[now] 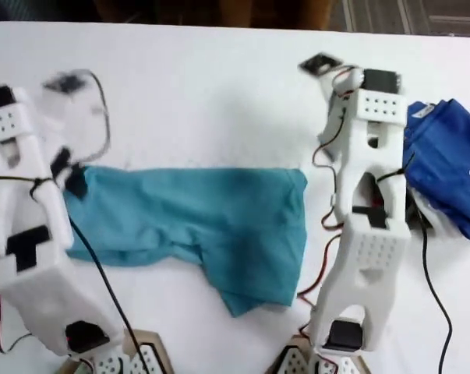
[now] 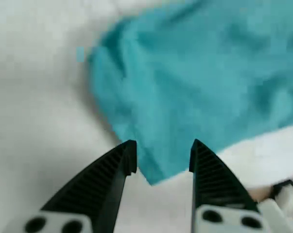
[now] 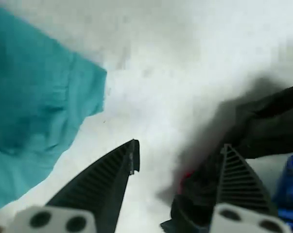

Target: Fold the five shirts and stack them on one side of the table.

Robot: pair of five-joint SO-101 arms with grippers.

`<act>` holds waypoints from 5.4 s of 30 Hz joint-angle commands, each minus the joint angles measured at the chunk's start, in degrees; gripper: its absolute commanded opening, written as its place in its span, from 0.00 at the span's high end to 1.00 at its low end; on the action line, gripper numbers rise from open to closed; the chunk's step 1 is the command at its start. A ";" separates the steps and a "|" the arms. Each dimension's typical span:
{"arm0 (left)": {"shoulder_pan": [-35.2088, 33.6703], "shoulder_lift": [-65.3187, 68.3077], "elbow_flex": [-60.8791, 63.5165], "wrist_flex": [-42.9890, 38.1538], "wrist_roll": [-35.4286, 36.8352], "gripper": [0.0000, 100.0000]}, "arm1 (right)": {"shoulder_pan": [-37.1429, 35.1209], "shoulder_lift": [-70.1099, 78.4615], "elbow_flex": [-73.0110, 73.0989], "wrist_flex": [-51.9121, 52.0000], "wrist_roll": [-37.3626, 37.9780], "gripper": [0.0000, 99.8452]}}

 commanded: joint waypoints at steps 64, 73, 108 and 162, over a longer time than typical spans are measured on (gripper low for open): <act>-4.57 -26.37 33.10 -14.95 -29.89 0.84 | -5.58 -23.16 31.30 1.36 -0.70 0.98; -2.37 -26.46 47.69 -27.78 -34.81 0.84 | -5.58 -23.34 31.47 1.36 -0.70 0.98; 2.64 -26.73 31.69 -0.44 -34.37 0.98 | -9.54 -23.78 31.47 1.36 -0.79 0.98; 12.22 26.81 -12.26 -22.77 15.21 0.98 | -10.24 9.27 2.55 -22.20 -4.22 0.98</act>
